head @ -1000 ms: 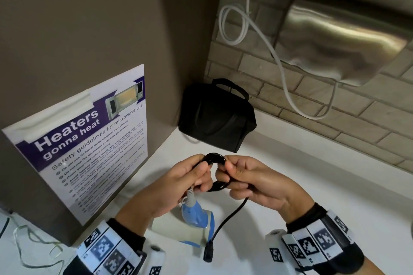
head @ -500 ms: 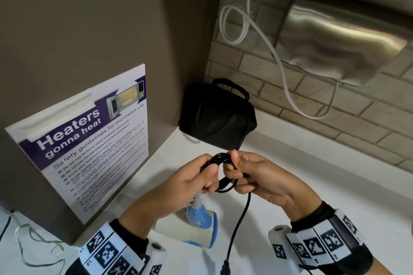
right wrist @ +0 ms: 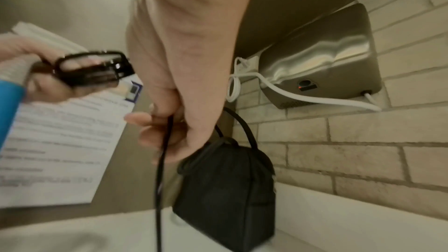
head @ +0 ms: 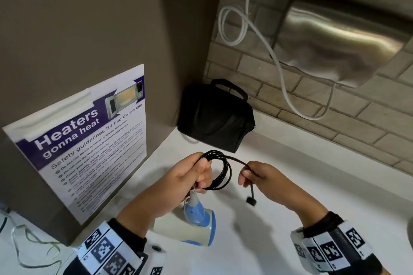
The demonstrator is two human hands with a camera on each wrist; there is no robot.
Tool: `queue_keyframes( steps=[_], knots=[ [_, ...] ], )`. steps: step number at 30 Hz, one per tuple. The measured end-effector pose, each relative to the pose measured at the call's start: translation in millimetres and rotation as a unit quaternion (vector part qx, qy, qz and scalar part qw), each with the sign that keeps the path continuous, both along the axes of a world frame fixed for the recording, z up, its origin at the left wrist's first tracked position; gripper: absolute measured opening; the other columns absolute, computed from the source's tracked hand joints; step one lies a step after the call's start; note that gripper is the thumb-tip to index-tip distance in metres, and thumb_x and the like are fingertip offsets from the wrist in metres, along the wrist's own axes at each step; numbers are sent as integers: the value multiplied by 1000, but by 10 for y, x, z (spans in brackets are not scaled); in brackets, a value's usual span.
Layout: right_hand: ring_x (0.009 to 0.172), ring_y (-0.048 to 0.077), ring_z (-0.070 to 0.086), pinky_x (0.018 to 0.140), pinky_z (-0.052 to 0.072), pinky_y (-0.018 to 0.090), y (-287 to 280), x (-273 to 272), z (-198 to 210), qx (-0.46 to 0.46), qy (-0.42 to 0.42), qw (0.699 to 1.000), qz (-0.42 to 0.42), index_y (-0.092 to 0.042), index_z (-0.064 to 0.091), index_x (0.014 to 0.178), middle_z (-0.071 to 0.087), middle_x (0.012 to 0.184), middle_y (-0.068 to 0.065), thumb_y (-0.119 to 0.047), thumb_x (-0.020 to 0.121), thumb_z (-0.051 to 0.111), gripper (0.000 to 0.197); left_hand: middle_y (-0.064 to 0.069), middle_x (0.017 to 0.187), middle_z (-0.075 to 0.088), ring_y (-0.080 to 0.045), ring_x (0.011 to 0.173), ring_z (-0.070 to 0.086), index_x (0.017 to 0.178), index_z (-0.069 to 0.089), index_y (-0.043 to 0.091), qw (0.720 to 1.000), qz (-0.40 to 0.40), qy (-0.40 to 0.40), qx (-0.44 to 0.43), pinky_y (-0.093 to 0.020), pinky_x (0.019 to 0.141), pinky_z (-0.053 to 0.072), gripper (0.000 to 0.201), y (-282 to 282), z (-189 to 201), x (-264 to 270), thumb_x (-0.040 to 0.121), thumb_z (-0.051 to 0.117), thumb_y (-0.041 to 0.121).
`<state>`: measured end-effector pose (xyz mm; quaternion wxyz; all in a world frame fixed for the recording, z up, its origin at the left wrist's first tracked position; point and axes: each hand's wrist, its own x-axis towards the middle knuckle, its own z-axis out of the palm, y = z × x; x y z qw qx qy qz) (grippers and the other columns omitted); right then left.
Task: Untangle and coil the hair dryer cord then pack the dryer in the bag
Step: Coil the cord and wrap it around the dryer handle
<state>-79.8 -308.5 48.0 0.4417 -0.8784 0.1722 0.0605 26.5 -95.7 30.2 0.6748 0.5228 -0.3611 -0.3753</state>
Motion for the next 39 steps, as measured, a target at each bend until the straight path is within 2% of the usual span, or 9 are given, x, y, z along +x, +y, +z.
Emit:
queue_keyframes(
  steps=[4, 7, 10, 13, 16, 20, 29, 35, 39],
  knots=[
    [82, 15, 60, 77, 42, 23, -248, -12, -310, -110, 31, 992, -53, -15, 59, 73, 69, 95, 9, -2, 96, 36, 35, 9, 63, 37, -6, 57, 37, 87, 38, 12, 997, -1, 72, -25, -17, 57, 38, 21, -12, -35, 36, 96, 37, 31],
    [76, 25, 61, 63, 42, 27, -358, 5, -458, -155, 58, 979, -120, -17, 61, 78, 72, 85, 7, -9, 98, 36, 33, 8, 63, 36, -6, 57, 37, 85, 38, 13, 994, -1, 101, -30, -17, 56, 38, 20, -23, -58, 51, 96, 38, 30],
    [77, 22, 63, 68, 51, 19, -366, 44, -479, 16, -20, 976, -216, -12, 63, 79, 69, 86, 14, -6, 99, 38, 33, 7, 63, 36, -7, 57, 37, 84, 38, 14, 994, 2, 108, -26, -18, 56, 38, 20, -31, -59, 54, 96, 39, 30],
    [92, 25, 69, 80, 58, 21, -217, 126, -331, 300, -100, 913, -259, -1, 62, 89, 70, 89, 15, -4, 100, 39, 26, 8, 62, 36, -7, 57, 37, 84, 38, 13, 994, 5, 109, -24, -17, 55, 38, 20, -38, -57, 58, 95, 39, 30],
    [84, 19, 73, 72, 59, 21, -10, 228, -127, 415, -123, 865, -253, 1, 66, 97, 73, 87, 14, -3, 97, 44, 22, 8, 62, 37, -6, 56, 37, 81, 38, 14, 993, 6, 115, -25, -16, 54, 39, 22, -47, -51, 58, 95, 40, 30],
    [64, 8, 70, 61, 58, 17, 220, 321, 43, 472, -125, 842, -230, 0, 65, 98, 72, 72, 6, 0, 95, 46, 20, 10, 62, 36, -4, 55, 38, 81, 38, 13, 994, 8, 105, -17, -16, 56, 38, 24, -46, -42, 39, 95, 38, 33],
    [63, 7, 70, 54, 55, 16, 353, 397, 52, 493, -101, 831, -238, -7, 64, 88, 70, 73, 3, 3, 94, 47, 21, 8, 63, 36, -5, 56, 39, 83, 43, 12, 988, -16, 152, -37, -17, 54, 36, 21, -23, -16, 28, 95, 39, 29],
    [51, 4, 65, 53, 56, 17, 405, 384, -28, 549, -88, 795, -242, -8, 60, 82, 66, 57, 0, 15, 92, 37, 34, 7, 63, 36, -5, 55, 40, 82, 43, 12, 978, -18, 199, -54, -17, 53, 37, 20, -32, -11, 29, 94, 40, 27],
    [56, 10, 62, 51, 55, 20, 467, 424, -100, 555, -83, 784, -266, -8, 62, 85, 61, 67, 5, 18, 91, 37, 36, 6, 63, 36, -6, 56, 40, 82, 43, 11, 977, -16, 207, -55, -18, 53, 37, 20, -31, -12, 44, 94, 41, 27]
  ],
)
